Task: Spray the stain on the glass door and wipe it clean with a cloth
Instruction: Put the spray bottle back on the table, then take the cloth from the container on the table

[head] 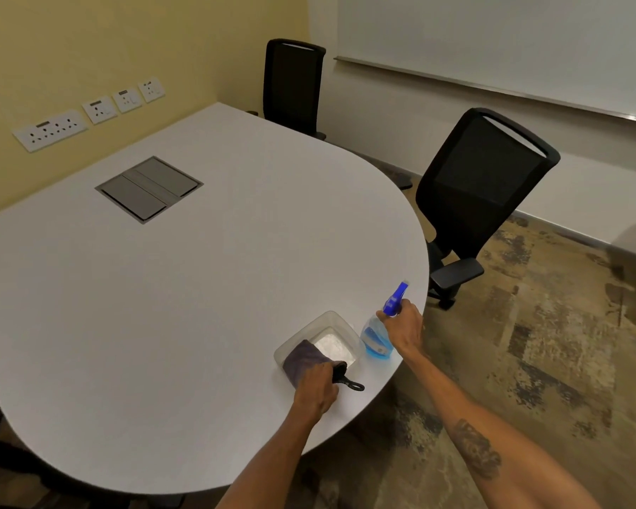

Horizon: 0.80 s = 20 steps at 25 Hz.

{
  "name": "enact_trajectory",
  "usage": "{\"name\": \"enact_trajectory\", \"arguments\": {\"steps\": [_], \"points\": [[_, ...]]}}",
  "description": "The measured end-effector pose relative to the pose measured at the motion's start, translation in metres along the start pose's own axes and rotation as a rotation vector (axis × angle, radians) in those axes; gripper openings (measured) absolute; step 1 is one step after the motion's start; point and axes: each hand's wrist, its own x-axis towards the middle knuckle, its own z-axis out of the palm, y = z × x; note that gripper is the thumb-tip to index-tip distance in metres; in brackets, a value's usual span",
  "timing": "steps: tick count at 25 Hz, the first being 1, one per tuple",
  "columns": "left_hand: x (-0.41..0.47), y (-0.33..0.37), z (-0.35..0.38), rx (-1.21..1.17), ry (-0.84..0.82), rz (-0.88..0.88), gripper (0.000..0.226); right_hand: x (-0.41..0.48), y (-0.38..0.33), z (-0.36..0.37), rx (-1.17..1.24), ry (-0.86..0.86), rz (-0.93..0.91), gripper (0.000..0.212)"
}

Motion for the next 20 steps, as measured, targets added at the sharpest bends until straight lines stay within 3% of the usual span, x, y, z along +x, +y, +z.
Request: {"name": "enact_trajectory", "arguments": {"steps": [5, 9, 11, 16, 20], "points": [[-0.006, 0.003, -0.029, -0.072, 0.131, 0.005, 0.025, -0.010, -0.002, -0.005, 0.004, -0.050, 0.024, 0.034], [-0.011, 0.006, -0.071, -0.126, 0.155, 0.000, 0.026, -0.027, -0.005, -0.017, 0.007, -0.041, 0.103, 0.057], [-0.012, 0.004, -0.090, -0.122, 0.154, 0.010, 0.026, -0.036, -0.010, -0.023, 0.013, -0.006, 0.145, 0.058], [-0.031, 0.017, -0.139, -0.092, 0.122, 0.116, 0.027, -0.082, -0.015, -0.029, 0.026, 0.180, 0.145, 0.025], [-0.062, 0.040, -0.183, -0.059, 0.102, 0.229, 0.036, -0.136, -0.021, -0.025, 0.058, 0.119, -0.046, 0.007]]}}
